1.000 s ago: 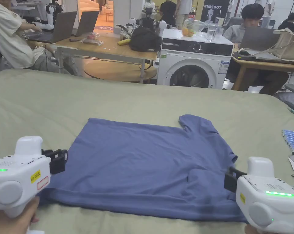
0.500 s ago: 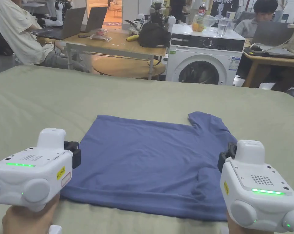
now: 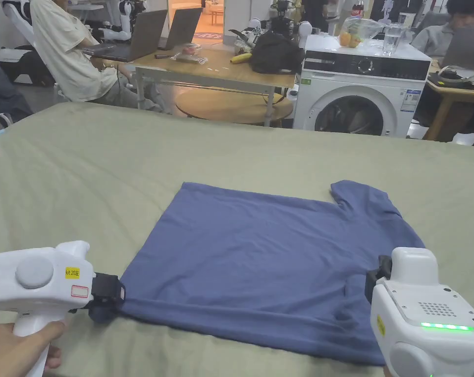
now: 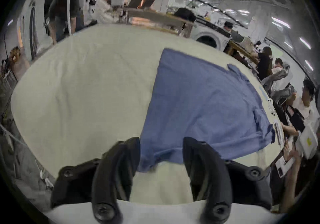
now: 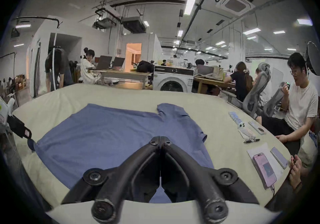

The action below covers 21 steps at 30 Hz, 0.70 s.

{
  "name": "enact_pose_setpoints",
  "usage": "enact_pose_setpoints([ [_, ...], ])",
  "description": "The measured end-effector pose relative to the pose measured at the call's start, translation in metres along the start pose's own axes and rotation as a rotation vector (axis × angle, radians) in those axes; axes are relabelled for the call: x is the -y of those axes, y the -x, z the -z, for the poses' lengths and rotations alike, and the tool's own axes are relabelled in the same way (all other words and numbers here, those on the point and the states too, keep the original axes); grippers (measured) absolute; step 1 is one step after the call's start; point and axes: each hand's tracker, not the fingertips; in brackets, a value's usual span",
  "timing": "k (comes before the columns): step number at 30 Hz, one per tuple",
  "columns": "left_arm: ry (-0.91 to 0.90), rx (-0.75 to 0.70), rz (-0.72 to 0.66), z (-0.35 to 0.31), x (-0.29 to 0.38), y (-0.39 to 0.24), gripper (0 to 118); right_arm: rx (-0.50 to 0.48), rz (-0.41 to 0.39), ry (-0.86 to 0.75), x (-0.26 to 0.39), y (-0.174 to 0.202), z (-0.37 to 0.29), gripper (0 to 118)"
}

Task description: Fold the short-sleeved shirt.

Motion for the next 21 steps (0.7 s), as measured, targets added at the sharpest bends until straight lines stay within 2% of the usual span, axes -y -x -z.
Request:
enact_pose_setpoints([
  [3, 0.050, -0.019, -0.036, 0.018, 0.001, 0.006, 55, 0.007, 0.001, 0.023, 0.004, -0.006, 0.000, 0],
  [6, 0.027, -0.039, -0.016, 0.017, 0.001, -0.003, 55, 0.015, 0.001, 0.043, 0.007, -0.012, 0.000, 0],
  [10, 0.046, -0.088, 0.128, 0.018, 0.006, -0.025, 54, 0.038, 0.008, 0.082, 0.010, -0.027, -0.002, 0],
  [13, 0.053, -0.026, 0.125, 0.018, 0.003, -0.025, 32, 0.081, -0.015, 0.178, 0.012, -0.043, 0.003, 0],
  [14, 0.052, -0.017, 0.128, 0.018, 0.004, -0.027, 15, 0.088, -0.021, 0.219, 0.013, -0.049, 0.005, 0],
  [15, 0.051, -0.043, 0.160, 0.020, 0.005, -0.027, 3, 0.083, -0.025, 0.267, 0.014, -0.057, 0.009, 0],
  [19, 0.039, -0.044, 0.161, 0.017, 0.008, -0.026, 2, 0.071, 0.012, 0.410, 0.026, -0.088, 0.023, 0],
  [21, 0.034, -0.045, 0.163, 0.016, 0.009, -0.026, 2, 0.075, 0.018, 0.472, 0.034, -0.099, 0.030, 27],
])
